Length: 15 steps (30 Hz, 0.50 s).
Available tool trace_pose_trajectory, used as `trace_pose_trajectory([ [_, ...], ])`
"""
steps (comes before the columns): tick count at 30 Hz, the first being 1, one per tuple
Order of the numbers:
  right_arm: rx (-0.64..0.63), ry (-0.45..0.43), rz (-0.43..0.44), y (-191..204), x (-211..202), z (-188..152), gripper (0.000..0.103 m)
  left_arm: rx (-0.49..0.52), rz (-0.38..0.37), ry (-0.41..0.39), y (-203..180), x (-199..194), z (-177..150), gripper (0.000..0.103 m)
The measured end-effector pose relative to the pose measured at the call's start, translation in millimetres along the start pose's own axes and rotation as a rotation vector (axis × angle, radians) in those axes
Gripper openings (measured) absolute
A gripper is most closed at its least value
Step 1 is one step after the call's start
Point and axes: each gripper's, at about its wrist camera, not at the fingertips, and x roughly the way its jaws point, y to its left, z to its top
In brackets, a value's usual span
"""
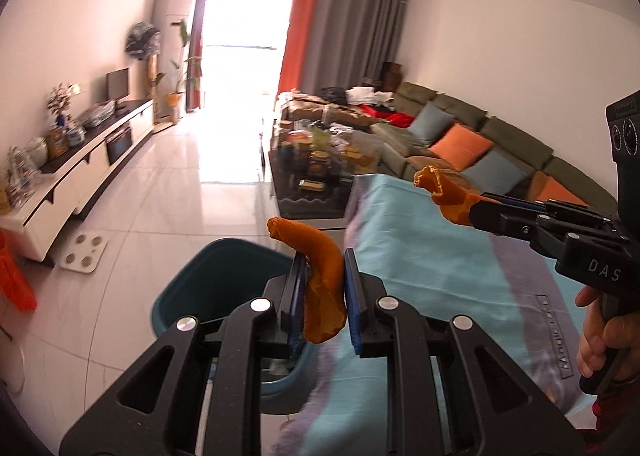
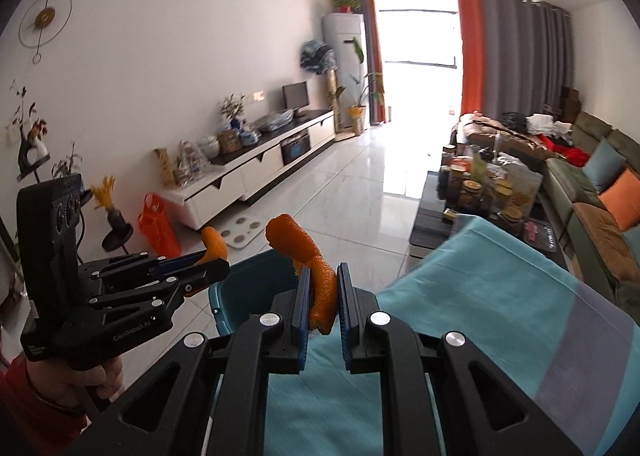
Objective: Collect trash
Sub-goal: 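Carry both orange peels over the teal bin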
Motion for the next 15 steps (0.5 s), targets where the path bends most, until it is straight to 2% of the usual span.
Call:
trace_pose_trajectory([
  [8, -0.048, 0.067, 0.038, 16, 42, 10, 0.011, -0.039, 0.055, 0.038, 35, 11, -5, 0.019],
  [15, -0.050, 0.149, 0.059, 22, 84, 7, 0.011, -0.063, 0.064, 0.093, 40, 47, -10, 0.019],
])
